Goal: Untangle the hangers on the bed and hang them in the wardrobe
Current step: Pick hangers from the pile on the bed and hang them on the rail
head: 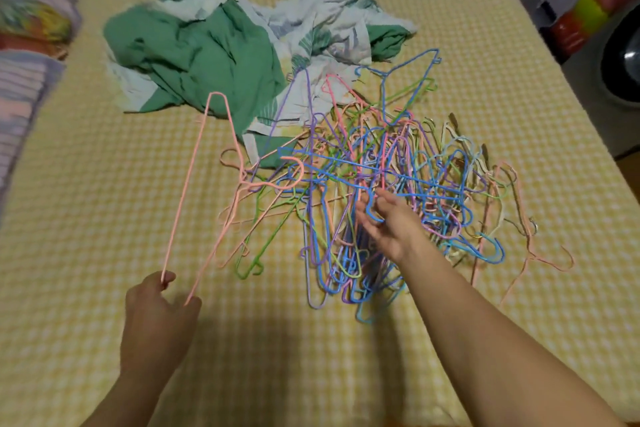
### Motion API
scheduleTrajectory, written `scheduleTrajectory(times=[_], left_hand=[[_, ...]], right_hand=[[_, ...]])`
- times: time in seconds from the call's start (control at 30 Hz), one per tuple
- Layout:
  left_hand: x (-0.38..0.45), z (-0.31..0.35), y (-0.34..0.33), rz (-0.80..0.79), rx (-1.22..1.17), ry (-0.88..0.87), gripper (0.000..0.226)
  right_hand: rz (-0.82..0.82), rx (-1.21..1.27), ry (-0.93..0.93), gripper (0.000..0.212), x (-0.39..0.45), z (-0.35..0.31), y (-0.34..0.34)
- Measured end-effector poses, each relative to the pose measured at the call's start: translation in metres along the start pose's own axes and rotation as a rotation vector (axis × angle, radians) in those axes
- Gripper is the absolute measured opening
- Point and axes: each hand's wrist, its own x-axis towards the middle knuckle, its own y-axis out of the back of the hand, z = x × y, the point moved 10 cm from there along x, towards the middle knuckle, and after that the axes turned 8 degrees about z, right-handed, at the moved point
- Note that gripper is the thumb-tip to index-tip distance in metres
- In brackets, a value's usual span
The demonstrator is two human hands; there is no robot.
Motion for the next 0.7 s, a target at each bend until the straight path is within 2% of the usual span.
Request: scheduleTrajectory(times=[0.2,0.37,0.5,0.6,0.7], left_hand=[[-0.004,0.020,-0.006,-0.027,-0.052,0.006,0.052],[-0.006,0.038,-0.010,-0.046,-0.071,-0.013,0.050],[-0.003,0.049,-0.017,-0.059,-0.080,-0.024,0.050],[-0.002,0.056,-0.025,-0.075,-0.081,-0.043,0.051],[-0.004,0.063,-0.033,-0.090,-0.085,-0.058,0.050]], right_hand=[[-0.012,-0.004,0.166,0.031,0.000,-0.035,-0.001],[-0.044,-0.044,0.201,0.035,-0.004,-0.042,0.004],[-0.002,-0.107,0.226,0.042,0.006,-0.048,0.025],[0.023,-0.218,0.206,0.045,0.006,-0.038,0.044],[-0.016,-0.219,0.177,0.045,-0.004,-0.026,0.058]])
